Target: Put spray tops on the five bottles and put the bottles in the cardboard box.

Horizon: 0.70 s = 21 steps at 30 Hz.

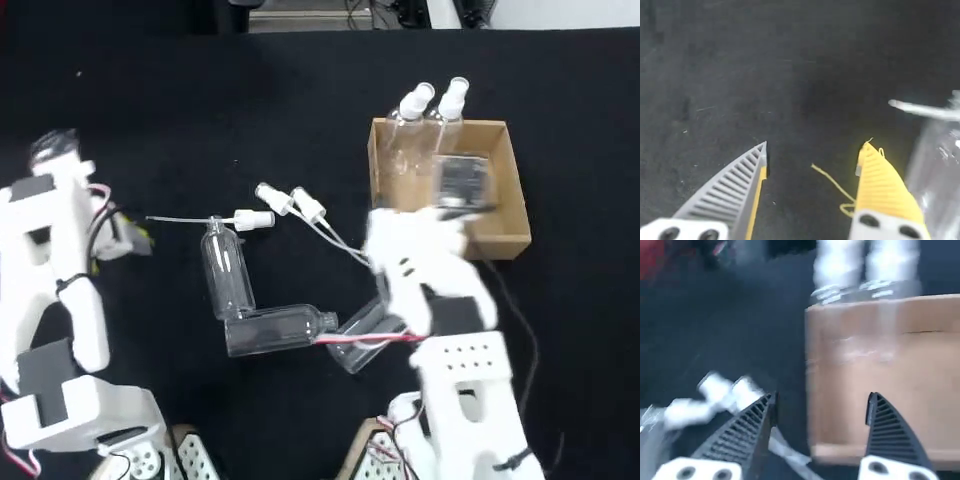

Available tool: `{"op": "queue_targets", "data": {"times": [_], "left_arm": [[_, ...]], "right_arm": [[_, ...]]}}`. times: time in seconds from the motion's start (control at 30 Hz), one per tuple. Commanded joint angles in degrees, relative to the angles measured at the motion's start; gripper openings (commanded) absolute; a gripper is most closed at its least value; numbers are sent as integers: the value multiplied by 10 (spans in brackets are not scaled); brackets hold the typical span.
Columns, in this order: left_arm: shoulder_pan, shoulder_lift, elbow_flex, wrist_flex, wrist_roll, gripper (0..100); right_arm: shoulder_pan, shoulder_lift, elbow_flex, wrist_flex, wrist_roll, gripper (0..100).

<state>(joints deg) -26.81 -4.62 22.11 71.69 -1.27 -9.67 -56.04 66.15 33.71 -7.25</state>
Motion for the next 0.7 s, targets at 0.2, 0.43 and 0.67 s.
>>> {"op": "queue_targets", "data": {"times": [0.2, 0.43, 0.67], "left_arm": [[-48, -10, 147, -187, 129, 276], [-48, -3, 196, -260, 165, 275], [-47, -7, 206, -271, 166, 275]], "right_arm": [[-267, 118, -135, 105, -66, 254], [-382, 283, -175, 11, -86, 256], [-391, 444, -233, -85, -155, 256]]}}
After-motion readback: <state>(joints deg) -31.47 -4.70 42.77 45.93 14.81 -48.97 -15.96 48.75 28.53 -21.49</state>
